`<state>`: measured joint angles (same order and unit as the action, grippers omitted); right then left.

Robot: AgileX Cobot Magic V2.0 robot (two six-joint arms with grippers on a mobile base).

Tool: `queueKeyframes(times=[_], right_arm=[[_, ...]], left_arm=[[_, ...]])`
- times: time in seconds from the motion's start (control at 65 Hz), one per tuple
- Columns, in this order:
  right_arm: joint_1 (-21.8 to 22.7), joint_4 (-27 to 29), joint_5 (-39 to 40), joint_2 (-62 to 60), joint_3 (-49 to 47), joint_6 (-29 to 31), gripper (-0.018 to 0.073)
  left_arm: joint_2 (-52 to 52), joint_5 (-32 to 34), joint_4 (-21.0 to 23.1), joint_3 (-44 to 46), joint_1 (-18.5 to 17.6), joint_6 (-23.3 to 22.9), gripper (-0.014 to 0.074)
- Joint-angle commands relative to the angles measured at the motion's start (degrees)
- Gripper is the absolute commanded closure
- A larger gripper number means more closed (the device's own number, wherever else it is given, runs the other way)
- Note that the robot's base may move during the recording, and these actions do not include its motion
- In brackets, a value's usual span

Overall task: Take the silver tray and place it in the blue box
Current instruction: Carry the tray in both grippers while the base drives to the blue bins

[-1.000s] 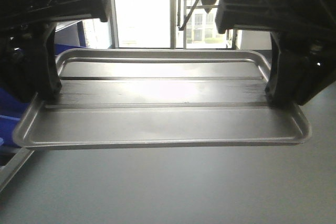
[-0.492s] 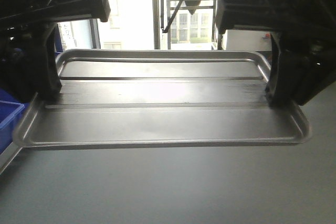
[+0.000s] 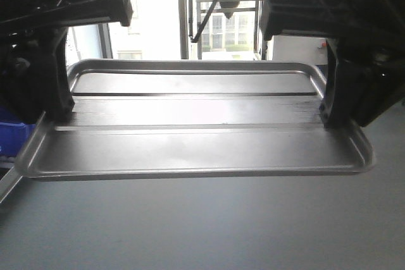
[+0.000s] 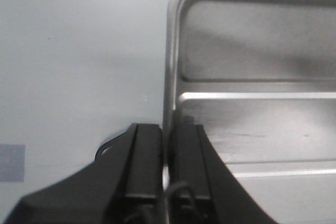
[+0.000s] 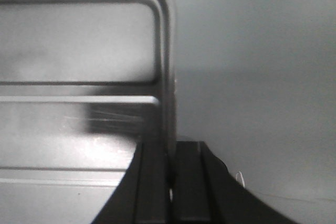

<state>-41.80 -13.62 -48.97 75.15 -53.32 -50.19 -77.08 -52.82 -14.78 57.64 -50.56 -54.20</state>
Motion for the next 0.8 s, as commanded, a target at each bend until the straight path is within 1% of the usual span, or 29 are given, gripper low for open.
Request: queueKeyframes(times=[0.0, 0.785], right_arm=[[-0.08, -1.66, 2.21, -2.01, -1.63, 0.78, 0.0506], [-0.08, -1.66, 2.21, -2.01, -1.63, 0.78, 0.0506]], left_arm=[[1.89, 1.85, -0.34, 1.61, -0.51, -0.39, 0.0604], [1.89, 1.85, -0.34, 1.61, -0.4, -0.39, 0.0604]])
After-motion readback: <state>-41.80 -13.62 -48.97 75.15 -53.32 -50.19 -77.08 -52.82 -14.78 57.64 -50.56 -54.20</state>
